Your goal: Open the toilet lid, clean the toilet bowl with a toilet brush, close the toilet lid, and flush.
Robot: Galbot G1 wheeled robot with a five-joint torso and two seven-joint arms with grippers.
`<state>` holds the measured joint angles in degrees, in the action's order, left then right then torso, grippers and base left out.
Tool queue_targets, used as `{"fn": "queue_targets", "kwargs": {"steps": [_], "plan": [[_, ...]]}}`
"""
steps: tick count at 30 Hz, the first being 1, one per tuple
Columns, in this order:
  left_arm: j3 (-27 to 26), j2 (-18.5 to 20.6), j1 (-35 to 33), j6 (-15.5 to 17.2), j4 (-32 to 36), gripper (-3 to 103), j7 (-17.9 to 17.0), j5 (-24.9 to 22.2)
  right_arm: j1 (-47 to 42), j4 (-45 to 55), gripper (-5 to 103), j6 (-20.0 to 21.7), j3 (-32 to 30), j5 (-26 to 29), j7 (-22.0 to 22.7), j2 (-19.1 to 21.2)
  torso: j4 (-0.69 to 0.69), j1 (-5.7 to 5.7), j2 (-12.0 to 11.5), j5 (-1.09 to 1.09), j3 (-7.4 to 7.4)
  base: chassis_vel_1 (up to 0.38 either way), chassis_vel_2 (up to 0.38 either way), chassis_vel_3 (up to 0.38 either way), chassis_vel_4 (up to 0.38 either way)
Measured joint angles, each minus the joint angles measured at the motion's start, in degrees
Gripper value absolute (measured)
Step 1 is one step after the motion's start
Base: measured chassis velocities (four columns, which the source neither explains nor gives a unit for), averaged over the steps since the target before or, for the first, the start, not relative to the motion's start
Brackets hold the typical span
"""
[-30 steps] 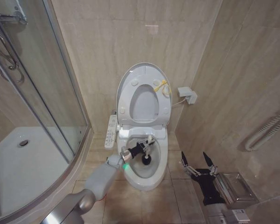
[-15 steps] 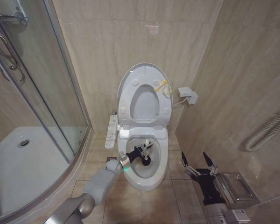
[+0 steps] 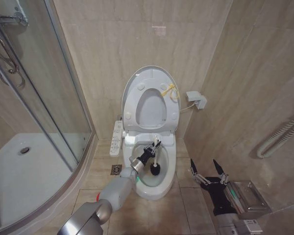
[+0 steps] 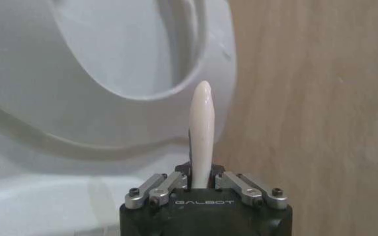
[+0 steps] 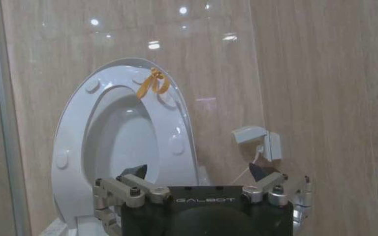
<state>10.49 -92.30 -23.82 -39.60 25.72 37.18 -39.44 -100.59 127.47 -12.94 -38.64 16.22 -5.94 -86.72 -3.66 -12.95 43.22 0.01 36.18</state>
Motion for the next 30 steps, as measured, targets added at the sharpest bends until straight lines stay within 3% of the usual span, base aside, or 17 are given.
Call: {"fn": "queue_targets", "kwargs": {"steps": [3,4,5,6,7,11,13,14,16,18,20,21,23,26,28,30], "plan": [[-2.6,1.4,-0.2,-1.7,0.2,19,2.6,14.7,0.0,0.0,100,0.0,0.0,0.0,0.0,0.0,-0.03,0.0,0.0,-0.03,-0.01,0.0,0.0,0.0,0.0],[-2.6,1.4,-0.2,-1.7,0.2,19,2.6,14.7,0.0,0.0,100,0.0,0.0,0.0,0.0,0.0,-0.03,0.0,0.0,-0.03,-0.01,0.0,0.0,0.0,0.0],[-3.7,2.0,0.0,-3.4,0.2,19,4.0,21.9,0.0,0.0,100,0.0,0.0,0.0,0.0,0.0,0.04,0.0,0.0,0.02,0.0,0.0,0.0,0.0,0.0],[-3.7,2.0,0.0,-3.4,0.2,19,4.0,21.9,0.0,0.0,100,0.0,0.0,0.0,0.0,0.0,0.04,0.0,0.0,0.02,0.0,0.0,0.0,0.0,0.0],[-4.1,2.0,0.1,-4.3,0.2,19,4.4,24.8,0.0,0.0,100,0.0,0.0,0.0,0.0,0.0,0.0,0.0,0.0,-0.03,0.0,0.0,0.0,0.0,0.0],[-4.4,1.1,0.4,-4.8,-0.2,18,2.8,21.3,0.0,0.0,100,0.0,0.0,0.0,0.0,0.0,0.01,0.0,0.0,0.0,0.0,0.0,0.0,0.0,0.0],[-4.2,0.2,1.0,-5.1,-2.1,18,1.4,10.7,0.0,0.0,100,0.0,0.0,0.0,0.0,0.0,-0.06,0.0,0.0,-0.03,0.0,0.0,0.0,0.0,0.0],[-4.2,0.2,1.0,-5.1,-2.1,18,1.4,10.7,0.0,0.0,100,0.0,0.0,0.0,0.0,0.0,-0.06,0.0,0.0,-0.03,0.0,0.0,0.0,0.0,0.0],[-4.0,0.2,1.5,-5.0,-2.9,18,-0.7,4.4,0.0,0.0,100,0.0,0.0,0.0,0.0,0.0,-0.01,-0.01,0.0,0.01,0.01,0.0,0.0,0.0,0.0],[-3.8,0.2,1.6,-4.8,-3.0,18,-1.5,3.7,0.0,0.0,100,0.0,0.0,0.0,0.0,0.0,0.01,0.0,0.0,-0.01,0.0,0.0,0.0,0.0,0.0],[-4.9,0.1,1.8,-5.1,-3.9,18,0.1,9.3,0.0,0.0,100,0.0,0.0,0.0,0.0,0.0,0.0,-0.01,0.0,-0.01,0.0,0.0,0.0,0.0,0.0],[-4.9,0.1,1.8,-5.1,-3.9,18,0.1,9.3,0.0,0.0,100,0.0,0.0,0.0,0.0,0.0,0.0,-0.01,0.0,-0.01,0.0,0.0,0.0,0.0,0.0],[-4.9,0.2,0.5,-4.9,-2.6,18,2.8,14.3,0.0,0.0,100,0.0,0.0,0.0,0.0,0.0,0.01,-0.01,0.0,0.0,0.0,0.0,0.0,0.0,0.0],[-2.1,2.3,-1.9,-2.9,2.2,18,3.3,15.0,0.0,0.0,100,0.0,0.0,0.0,0.0,0.0,-0.05,0.0,0.0,-0.06,-0.01,0.0,0.0,0.0,0.0],[0.3,5.0,-2.8,-1.2,6.6,18,3.0,14.4,0.0,0.0,100,0.0,0.0,0.0,0.0,0.0,0.02,0.0,0.0,0.03,-0.01,0.0,0.0,0.0,0.0],[1.5,6.1,-2.8,-0.5,8.3,18,2.8,13.7,0.0,0.0,100,0.0,0.0,0.0,0.0,0.0,0.01,0.0,0.0,-0.02,-0.01,0.0,0.0,0.0,0.0]]}}
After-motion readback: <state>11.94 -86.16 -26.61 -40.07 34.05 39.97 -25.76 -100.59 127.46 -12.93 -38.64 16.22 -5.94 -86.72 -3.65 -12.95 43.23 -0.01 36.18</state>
